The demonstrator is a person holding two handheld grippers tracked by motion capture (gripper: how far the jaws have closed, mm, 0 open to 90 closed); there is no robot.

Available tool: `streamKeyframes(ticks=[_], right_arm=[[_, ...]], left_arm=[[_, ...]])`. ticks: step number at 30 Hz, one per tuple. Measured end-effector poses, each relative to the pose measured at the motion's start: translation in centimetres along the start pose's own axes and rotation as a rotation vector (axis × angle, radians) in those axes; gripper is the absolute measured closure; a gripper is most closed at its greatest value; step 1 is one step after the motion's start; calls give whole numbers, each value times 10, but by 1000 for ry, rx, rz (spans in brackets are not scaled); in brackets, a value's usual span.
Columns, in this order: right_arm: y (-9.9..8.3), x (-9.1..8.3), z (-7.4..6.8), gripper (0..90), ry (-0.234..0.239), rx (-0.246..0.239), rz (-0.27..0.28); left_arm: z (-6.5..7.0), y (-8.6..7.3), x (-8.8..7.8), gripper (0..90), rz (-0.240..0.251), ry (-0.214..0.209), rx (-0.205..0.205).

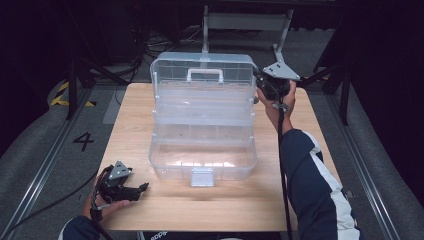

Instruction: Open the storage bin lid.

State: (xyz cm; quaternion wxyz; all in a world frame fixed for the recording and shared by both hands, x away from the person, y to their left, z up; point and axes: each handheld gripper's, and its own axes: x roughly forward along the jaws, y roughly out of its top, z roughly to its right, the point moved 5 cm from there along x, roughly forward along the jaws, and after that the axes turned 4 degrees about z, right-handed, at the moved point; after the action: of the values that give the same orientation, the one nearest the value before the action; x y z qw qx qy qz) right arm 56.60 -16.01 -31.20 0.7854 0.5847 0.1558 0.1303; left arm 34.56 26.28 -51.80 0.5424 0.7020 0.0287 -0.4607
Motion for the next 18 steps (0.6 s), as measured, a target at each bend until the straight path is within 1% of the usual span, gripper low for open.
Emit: streamKeyframes(ticks=[3, 7, 8, 11, 13, 14, 16, 18], right_arm=[[-1, 5, 1, 837, -1, 4, -5], [-4, 10, 3, 836, -1, 4, -7], [-4, 11, 3, 835, -2, 0, -6], [-5, 12, 4, 835, -1, 6, -2], [-5, 13, 4, 835, 1, 11, -7], [-5, 13, 4, 835, 0, 8, -10], [-5, 15, 4, 834, -4, -1, -17], [-4, 17, 5, 834, -5, -2, -23]], left_arm=[[0, 0, 0, 160, 0, -1, -1], [-2, 1, 0, 159, 4, 3, 18], [0, 0, 0, 159, 2, 0, 4], [0, 0, 0, 159, 0, 5, 4], [1, 0, 0, 159, 1, 10, -5], [0, 0, 0, 159, 3, 17, -6], [2, -1, -1, 159, -4, 16, -10], [2, -1, -1, 159, 4, 21, -16]])
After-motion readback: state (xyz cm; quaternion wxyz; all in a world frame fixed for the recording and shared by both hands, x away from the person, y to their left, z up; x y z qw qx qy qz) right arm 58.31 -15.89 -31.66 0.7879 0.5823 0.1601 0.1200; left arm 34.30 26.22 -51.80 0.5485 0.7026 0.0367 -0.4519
